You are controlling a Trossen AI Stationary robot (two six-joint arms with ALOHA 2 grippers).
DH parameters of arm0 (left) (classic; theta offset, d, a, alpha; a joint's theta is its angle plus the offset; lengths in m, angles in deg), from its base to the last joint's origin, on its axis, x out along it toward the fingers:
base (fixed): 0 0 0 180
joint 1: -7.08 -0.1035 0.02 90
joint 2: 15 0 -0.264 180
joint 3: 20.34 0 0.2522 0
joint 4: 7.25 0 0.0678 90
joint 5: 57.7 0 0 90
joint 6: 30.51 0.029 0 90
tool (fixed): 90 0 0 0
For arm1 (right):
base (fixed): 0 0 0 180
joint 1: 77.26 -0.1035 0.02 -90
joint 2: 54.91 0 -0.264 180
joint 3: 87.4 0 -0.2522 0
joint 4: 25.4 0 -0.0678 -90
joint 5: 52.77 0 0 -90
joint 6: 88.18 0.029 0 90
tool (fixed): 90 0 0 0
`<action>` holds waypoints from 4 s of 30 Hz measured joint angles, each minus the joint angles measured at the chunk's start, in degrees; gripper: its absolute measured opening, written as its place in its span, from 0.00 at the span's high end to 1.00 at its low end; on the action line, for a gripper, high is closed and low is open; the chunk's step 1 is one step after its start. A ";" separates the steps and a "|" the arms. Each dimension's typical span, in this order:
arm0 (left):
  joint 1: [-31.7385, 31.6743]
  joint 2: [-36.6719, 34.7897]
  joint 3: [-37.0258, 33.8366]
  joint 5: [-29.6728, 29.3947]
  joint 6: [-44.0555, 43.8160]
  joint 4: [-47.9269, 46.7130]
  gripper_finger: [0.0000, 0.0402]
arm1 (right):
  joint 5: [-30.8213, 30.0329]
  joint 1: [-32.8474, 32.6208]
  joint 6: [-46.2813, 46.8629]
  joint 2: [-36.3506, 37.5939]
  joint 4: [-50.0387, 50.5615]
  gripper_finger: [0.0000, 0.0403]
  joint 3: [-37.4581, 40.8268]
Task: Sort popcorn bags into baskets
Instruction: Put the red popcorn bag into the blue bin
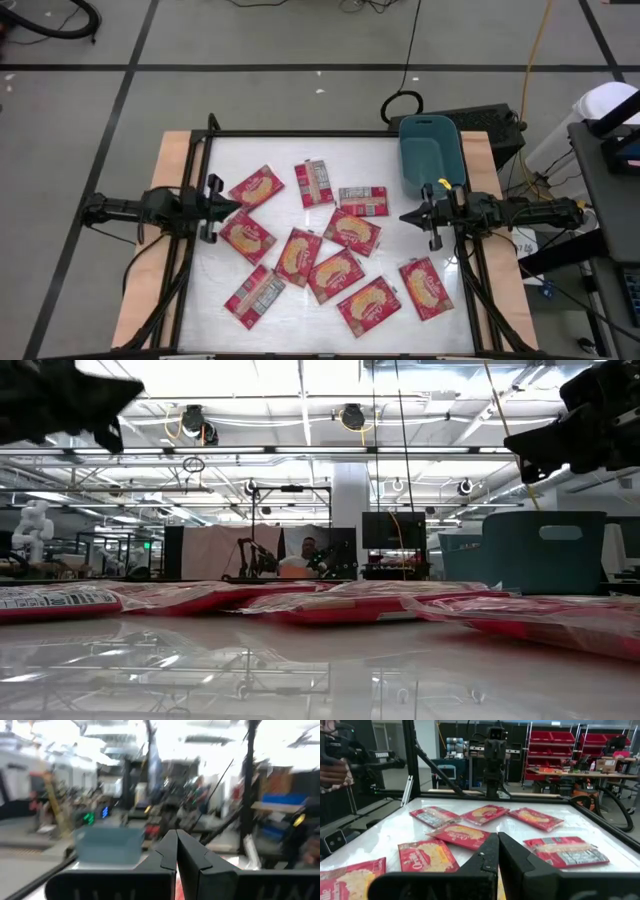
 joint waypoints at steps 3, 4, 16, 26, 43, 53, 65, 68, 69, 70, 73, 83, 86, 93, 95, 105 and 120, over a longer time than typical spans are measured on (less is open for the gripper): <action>0.00 0.30 2.25 1.54 -1.13 -0.03 0.99 | 0.00 0.00 0.79 0.00 -1.38 1.00 -0.02; 0.00 0.72 3.50 1.63 -1.50 -1.02 0.99 | 0.00 0.00 0.86 0.00 -1.70 1.00 -0.01; 0.00 18.91 30.95 1.88 -0.69 -20.99 0.99 | -1.46 0.00 6.00 0.00 -1.48 1.00 -0.01; 0.11 35.98 56.84 1.71 0.57 -39.05 0.99 | -7.52 0.00 8.72 0.00 -1.15 1.00 -0.02; 0.11 59.58 62.75 -13.74 3.21 -58.14 0.84 | -7.37 -1.99 21.37 -4.23 0.56 1.00 -0.02; 0.18 74.25 53.03 1.74 -7.48 -49.56 0.66 | -9.25 -4.32 22.99 -9.18 -0.93 1.00 -0.02; 7.76 89.20 49.73 4.30 -11.48 -44.30 0.59 | -11.09 -6.41 24.04 -13.59 -4.34 1.00 -0.02; 10.60 91.04 49.73 -0.52 -8.62 -44.37 0.59 | -12.29 -7.02 24.93 -14.74 -4.27 1.00 -0.02; 11.64 91.67 49.73 -2.25 -6.62 -44.40 0.59 | -12.55 -7.20 24.95 -15.22 -4.32 1.00 -0.02; 12.73 92.24 49.73 -3.67 -4.12 -44.39 0.59 | -13.30 -7.42 24.97 -15.65 -4.32 1.00 -0.02; 15.89 93.88 49.73 -8.66 4.32 -44.27 0.59 | -13.78 -7.77 25.55 -16.61 -4.41 1.00 -0.02; 22.90 96.95 49.82 -18.98 29.78 -43.57 0.59 | -13.64 -8.77 26.47 -18.58 -5.97 1.00 -0.02; 23.41 97.64 49.84 -19.98 35.29 -43.32 0.59 | -13.62 -9.10 26.16 -19.17 -7.82 1.00 -0.02; 24.74 96.19 50.21 -23.64 44.78 -44.31 0.59 | -13.60 -9.16 26.83 -20.36 -8.51 1.00 -0.02; 24.70 95.64 50.37 -23.24 45.02 -44.79 0.59 | -13.63 -9.14 26.67 -20.79 -8.51 1.00 -0.01; 23.96 96.45 48.04 -22.13 52.62 -44.98 0.59 | -14.99 -9.16 26.90 -21.94 -9.05 1.00 -0.01; 17.46 96.40 38.88 -17.08 56.07 -13.29 0.86 | -14.95 -9.16 28.18 -24.52 -12.89 1.00 0.00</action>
